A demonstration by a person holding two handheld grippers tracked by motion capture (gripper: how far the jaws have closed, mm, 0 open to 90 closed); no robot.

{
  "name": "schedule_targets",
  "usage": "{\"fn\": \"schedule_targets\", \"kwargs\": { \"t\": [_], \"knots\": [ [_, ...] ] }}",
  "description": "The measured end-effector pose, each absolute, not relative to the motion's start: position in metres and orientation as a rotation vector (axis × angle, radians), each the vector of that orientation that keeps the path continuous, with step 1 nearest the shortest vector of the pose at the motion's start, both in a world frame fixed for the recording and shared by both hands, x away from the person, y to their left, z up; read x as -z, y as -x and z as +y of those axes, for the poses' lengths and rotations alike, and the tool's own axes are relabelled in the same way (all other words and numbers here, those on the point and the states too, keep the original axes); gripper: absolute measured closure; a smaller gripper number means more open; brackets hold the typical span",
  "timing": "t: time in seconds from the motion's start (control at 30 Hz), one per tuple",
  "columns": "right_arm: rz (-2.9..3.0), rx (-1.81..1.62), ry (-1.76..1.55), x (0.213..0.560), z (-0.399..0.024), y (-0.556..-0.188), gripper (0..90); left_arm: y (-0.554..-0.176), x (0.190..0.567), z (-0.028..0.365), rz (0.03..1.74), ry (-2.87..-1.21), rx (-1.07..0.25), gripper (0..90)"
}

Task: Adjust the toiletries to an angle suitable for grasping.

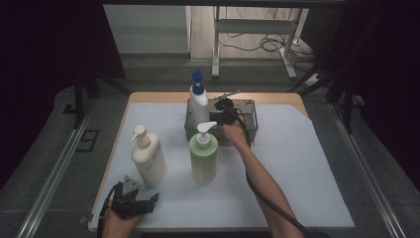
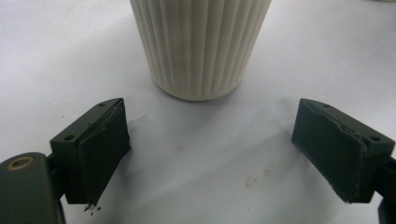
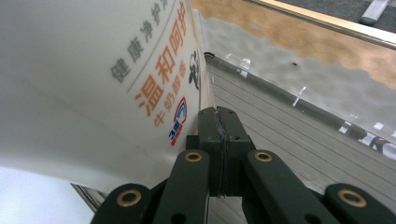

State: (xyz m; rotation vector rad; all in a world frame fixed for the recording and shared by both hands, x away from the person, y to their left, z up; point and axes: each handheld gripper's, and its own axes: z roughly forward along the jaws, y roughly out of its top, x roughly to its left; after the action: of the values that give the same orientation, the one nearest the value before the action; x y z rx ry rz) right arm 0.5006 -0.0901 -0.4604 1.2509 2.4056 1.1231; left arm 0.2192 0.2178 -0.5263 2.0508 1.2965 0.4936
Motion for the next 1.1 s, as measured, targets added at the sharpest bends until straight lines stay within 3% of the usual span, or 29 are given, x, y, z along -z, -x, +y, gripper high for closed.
{"fn": "schedule_targets", "kwargs": {
  "t": [1.1],
  "knots": [
    [2.465, -1.118, -1.190, 0.461, -0.069, -0.490, 89.3, -0.220, 0.526, 0.218, 1.296, -2.053, -0.493, 10.6]
  ]
}}
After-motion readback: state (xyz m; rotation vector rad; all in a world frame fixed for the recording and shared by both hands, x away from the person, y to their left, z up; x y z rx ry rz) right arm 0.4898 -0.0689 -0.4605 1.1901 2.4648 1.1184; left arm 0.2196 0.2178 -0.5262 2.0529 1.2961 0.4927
